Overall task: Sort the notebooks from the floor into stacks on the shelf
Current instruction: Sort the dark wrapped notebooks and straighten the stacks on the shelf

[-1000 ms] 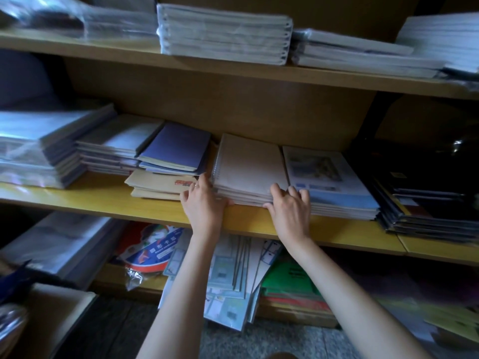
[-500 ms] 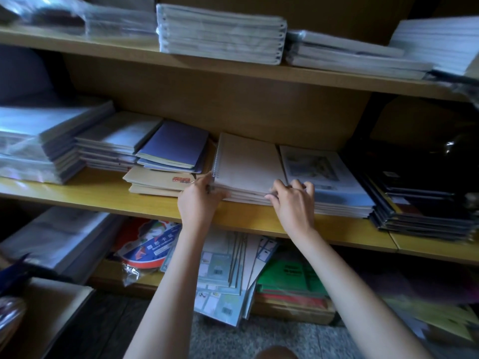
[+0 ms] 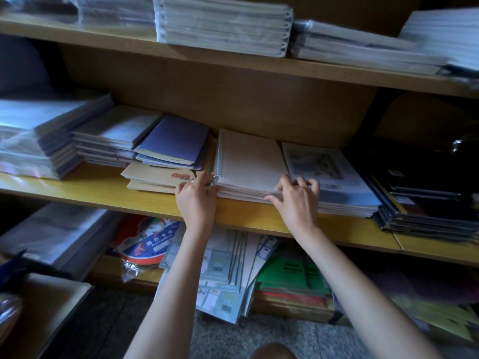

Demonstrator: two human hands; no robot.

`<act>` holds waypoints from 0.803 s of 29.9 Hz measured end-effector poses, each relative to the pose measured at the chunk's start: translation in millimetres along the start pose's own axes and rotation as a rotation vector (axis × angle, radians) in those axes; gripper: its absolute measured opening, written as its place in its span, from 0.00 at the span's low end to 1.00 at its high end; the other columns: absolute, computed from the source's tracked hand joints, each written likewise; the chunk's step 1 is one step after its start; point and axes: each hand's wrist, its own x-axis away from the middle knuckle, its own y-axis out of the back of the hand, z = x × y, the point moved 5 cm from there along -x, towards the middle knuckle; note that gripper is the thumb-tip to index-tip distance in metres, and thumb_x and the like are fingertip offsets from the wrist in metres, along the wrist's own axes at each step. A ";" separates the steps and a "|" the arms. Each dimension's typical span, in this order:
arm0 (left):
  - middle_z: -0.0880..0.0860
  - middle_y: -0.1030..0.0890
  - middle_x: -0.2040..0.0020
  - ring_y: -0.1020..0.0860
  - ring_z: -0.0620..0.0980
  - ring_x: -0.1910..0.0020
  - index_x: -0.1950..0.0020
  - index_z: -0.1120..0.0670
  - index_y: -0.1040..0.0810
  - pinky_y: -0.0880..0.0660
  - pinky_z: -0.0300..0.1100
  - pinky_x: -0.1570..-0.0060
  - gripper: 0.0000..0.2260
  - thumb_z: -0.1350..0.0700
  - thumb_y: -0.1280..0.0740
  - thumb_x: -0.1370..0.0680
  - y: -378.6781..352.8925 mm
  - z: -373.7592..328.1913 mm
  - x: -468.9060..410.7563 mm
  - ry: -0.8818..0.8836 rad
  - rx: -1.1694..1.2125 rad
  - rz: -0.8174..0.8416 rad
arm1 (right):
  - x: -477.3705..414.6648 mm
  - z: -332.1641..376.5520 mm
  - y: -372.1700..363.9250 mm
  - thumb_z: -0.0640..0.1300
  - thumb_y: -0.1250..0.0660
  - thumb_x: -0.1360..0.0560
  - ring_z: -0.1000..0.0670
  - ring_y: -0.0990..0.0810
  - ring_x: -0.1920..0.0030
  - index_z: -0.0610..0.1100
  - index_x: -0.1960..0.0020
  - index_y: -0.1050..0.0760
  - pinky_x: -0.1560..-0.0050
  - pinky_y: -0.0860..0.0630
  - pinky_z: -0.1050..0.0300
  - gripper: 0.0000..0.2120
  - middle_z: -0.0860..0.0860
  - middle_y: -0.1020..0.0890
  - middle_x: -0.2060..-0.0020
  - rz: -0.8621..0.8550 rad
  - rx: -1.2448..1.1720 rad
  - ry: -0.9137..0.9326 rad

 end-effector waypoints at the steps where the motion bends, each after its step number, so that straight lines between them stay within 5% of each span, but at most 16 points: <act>1: 0.55 0.15 0.57 0.20 0.57 0.57 0.49 0.55 0.18 0.39 0.41 0.50 0.10 0.60 0.27 0.30 -0.2 0.4 1.0 0.007 0.006 0.004 | 0.4 -0.2 -0.8 0.55 0.24 0.36 0.45 0.20 0.59 0.44 0.58 0.26 0.49 0.41 0.51 0.17 0.48 0.19 0.71 0.011 -0.007 0.011; 9: 0.55 0.16 0.49 0.20 0.53 0.49 0.39 0.55 0.21 0.30 0.49 0.39 0.23 0.44 0.28 0.30 1.6 9.9 -8.3 -0.060 0.102 0.235 | 0.7 -16.9 4.4 0.49 0.26 0.32 0.45 0.21 0.54 0.46 0.52 0.23 0.43 0.40 0.49 0.12 0.47 0.17 0.64 0.075 -0.061 0.106; 12: 0.54 0.17 0.48 0.22 0.52 0.48 0.39 0.53 0.22 0.43 0.40 0.47 0.18 0.47 0.31 0.26 1.2 8.9 -9.3 -0.038 0.088 0.213 | 8.5 -20.3 7.0 0.49 0.23 0.36 0.46 0.20 0.54 0.46 0.50 0.22 0.40 0.41 0.49 0.17 0.49 0.17 0.65 0.045 -0.024 0.039; 15: 0.52 0.17 0.48 0.22 0.52 0.46 0.39 0.52 0.23 0.46 0.41 0.50 0.16 0.48 0.32 0.25 -1.1 7.5 -9.9 -0.016 0.079 0.177 | 25.7 -9.2 18.2 0.47 0.25 0.33 0.45 0.20 0.52 0.43 0.44 0.24 0.42 0.38 0.48 0.20 0.48 0.16 0.64 0.039 0.022 -0.042; 20: 0.53 0.16 0.50 0.22 0.51 0.50 0.42 0.53 0.21 0.45 0.42 0.50 0.15 0.47 0.32 0.25 -3.8 13.2 -11.4 -0.039 0.083 0.140 | 62.1 -6.4 24.6 0.39 0.38 0.23 0.54 0.22 0.53 0.44 0.35 0.33 0.59 0.31 0.67 0.17 0.51 0.22 0.43 0.291 -0.571 -0.443; 24: 0.54 0.18 0.47 0.28 0.55 0.41 0.44 0.54 0.20 0.42 0.47 0.46 0.15 0.48 0.30 0.27 -5.2 14.3 -9.5 -0.115 0.016 0.111 | 68.6 -7.8 13.5 0.36 0.40 0.23 0.60 0.29 0.57 0.45 0.31 0.38 0.64 0.32 0.72 0.22 0.52 0.28 0.41 0.345 -0.739 -0.538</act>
